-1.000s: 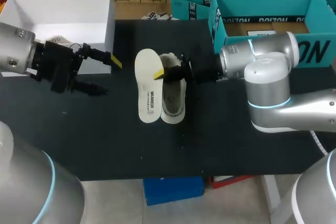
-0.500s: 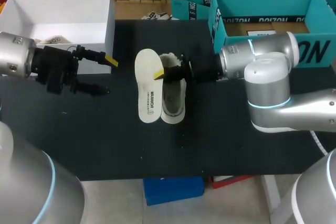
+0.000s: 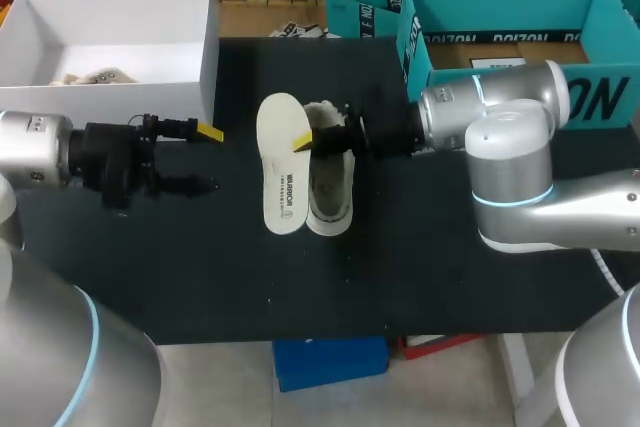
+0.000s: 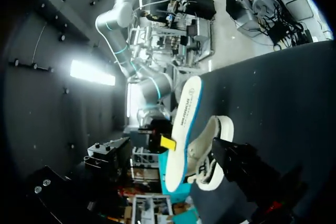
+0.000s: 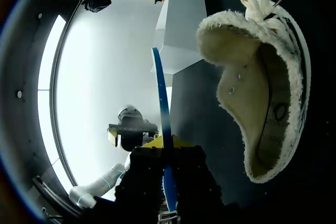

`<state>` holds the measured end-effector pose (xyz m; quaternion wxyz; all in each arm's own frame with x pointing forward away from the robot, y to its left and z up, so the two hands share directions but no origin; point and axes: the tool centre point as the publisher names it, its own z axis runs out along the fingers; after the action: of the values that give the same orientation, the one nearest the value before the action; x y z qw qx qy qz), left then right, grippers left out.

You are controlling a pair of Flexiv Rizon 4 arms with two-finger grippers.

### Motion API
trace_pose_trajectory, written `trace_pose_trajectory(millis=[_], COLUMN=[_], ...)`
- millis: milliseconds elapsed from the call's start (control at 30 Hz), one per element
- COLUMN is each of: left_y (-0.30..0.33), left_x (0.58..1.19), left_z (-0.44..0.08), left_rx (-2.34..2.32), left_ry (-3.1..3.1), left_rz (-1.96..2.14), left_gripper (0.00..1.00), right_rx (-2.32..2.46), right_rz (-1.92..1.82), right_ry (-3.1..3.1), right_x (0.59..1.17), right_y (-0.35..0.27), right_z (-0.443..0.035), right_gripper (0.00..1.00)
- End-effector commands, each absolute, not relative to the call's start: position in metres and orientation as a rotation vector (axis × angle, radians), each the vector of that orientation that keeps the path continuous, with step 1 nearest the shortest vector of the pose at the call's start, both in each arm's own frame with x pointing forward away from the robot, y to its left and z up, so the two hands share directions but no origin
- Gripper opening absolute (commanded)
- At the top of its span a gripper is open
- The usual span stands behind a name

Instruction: Take the shoe out of the shoebox, open the shoe tongue, remove and reinsert the insole, then place the shoe into the shoebox

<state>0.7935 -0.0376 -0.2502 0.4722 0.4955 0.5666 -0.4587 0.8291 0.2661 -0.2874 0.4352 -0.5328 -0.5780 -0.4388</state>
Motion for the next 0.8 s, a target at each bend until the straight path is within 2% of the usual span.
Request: trace_pose_trajectory(millis=[33, 800], left_y=[-0.041, -0.098], left_x=[0.791, 0.823], left_z=[-0.259, -0.283], left_rx=[1.143, 1.009], left_ry=[1.362, 1.311], left_rz=[-1.091, -1.044], left_gripper=[1.0, 1.0], right_rx=[-1.327, -1.327], right_rz=[-1.096, -1.096], right_ry=[-1.437, -1.437], right_x=[0.829, 0.829], right_y=[0.267, 0.267], right_z=[-0.288, -0.288], right_gripper=[0.0, 0.0])
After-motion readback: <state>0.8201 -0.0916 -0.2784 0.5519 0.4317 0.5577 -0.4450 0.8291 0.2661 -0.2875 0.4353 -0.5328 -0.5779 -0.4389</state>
